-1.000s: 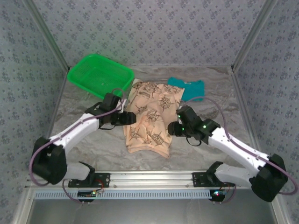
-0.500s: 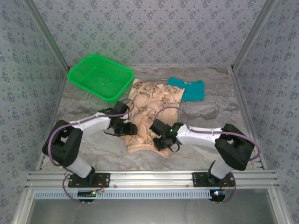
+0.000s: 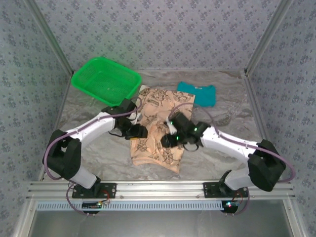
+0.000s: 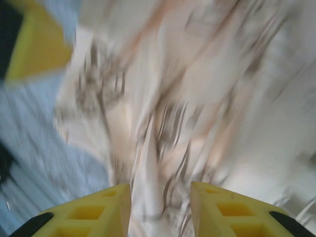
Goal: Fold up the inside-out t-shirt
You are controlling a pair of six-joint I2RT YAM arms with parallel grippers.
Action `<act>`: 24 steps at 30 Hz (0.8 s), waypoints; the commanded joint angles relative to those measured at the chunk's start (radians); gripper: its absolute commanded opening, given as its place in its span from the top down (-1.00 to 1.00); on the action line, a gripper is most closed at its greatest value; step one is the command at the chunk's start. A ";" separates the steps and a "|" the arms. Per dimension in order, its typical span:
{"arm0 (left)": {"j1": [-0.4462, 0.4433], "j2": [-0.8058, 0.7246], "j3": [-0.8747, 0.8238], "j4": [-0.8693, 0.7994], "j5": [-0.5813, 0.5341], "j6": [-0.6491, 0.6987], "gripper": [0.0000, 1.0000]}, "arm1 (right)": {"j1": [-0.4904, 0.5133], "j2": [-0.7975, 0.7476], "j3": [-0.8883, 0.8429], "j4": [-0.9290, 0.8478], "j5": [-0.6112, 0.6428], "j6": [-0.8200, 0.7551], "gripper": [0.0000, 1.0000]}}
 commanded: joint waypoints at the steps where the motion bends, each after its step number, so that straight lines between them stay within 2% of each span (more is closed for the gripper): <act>1: -0.021 -0.001 0.037 0.109 0.104 -0.037 -0.02 | -0.078 0.127 0.095 0.050 -0.009 -0.043 0.21; 5: -0.077 0.096 0.084 0.217 0.124 -0.036 0.06 | -0.097 0.258 0.157 0.088 0.003 0.014 0.20; 10: -0.103 0.190 0.107 0.237 0.038 -0.026 0.06 | -0.090 0.330 0.137 0.133 -0.004 0.092 0.16; 12: -0.103 0.231 0.110 0.242 -0.017 -0.020 0.05 | -0.083 0.364 0.129 0.137 0.031 0.119 0.19; 14: -0.102 0.281 0.115 0.249 -0.046 -0.019 0.06 | -0.088 0.383 0.115 0.149 0.071 0.146 0.38; 16: -0.103 0.321 0.104 0.283 -0.049 -0.022 0.11 | -0.098 0.385 0.090 0.176 0.088 0.163 0.69; 17: -0.102 0.335 0.104 0.289 -0.065 -0.019 0.26 | -0.106 0.382 0.081 0.181 0.092 0.169 0.81; 19: -0.096 0.349 0.111 0.271 -0.077 0.009 0.79 | -0.117 0.369 0.074 0.165 0.116 0.185 1.00; 20: -0.090 0.345 0.110 0.256 -0.082 0.025 0.91 | -0.126 0.356 0.070 0.154 0.126 0.185 1.00; 21: -0.086 0.331 0.104 0.248 -0.084 0.046 0.99 | -0.136 0.344 0.063 0.149 0.133 0.184 1.00; 24: -0.075 0.256 0.052 0.238 -0.061 0.118 1.00 | -0.176 0.315 0.050 0.136 0.096 0.173 1.00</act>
